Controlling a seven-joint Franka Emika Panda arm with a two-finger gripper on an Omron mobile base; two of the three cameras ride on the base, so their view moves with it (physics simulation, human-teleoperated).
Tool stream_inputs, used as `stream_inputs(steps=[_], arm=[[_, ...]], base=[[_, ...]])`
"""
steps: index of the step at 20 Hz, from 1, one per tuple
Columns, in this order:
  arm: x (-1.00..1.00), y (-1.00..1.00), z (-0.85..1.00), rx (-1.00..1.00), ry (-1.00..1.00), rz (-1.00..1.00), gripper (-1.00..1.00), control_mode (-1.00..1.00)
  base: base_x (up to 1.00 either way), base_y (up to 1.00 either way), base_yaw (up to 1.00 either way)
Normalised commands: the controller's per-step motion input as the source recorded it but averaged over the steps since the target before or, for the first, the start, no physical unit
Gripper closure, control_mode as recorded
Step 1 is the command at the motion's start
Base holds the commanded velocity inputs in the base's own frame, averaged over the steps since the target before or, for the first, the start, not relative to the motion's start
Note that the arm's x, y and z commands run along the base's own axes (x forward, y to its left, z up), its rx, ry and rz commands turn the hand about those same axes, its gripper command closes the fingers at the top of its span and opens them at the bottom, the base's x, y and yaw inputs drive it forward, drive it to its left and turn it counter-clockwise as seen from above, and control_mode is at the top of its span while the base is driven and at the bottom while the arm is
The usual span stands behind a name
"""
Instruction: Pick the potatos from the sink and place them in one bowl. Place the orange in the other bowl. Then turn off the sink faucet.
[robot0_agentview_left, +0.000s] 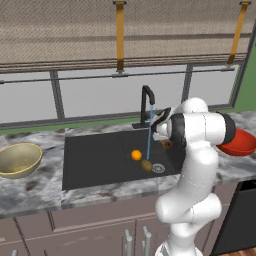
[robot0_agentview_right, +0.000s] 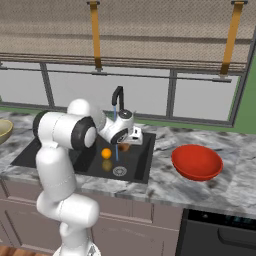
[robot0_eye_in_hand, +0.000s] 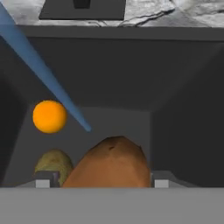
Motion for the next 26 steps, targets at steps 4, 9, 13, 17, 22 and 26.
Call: stream_inputs(steps=[4,9,13,17,22,26], arm=[[-0.23,0.0,0.84,0.0,-0.04,0.0,1.0,-1.0],[-0.16,0.0,0.85,0.0,0.0,0.0,1.0,-1.0],[-0.16,-0.01,0.77,0.0,0.0,0.0,1.0,-1.0],[-0.03,-0.16,0.7,0.0,0.04,-0.01,1.0,-1.0],[-0.03,-0.43,0.41,0.0,0.04,-0.05,1.0,-1.0],[-0.02,-0.59,0.18,-0.02,0.02,-0.06,1.0,-1.0]], base=[[0.0,0.0,0.0],[0.0,0.0,0.0],[0.0,0.0,0.0],[0.0,0.0,0.0],[0.0,0.0,0.0],[0.0,0.0,0.0]])
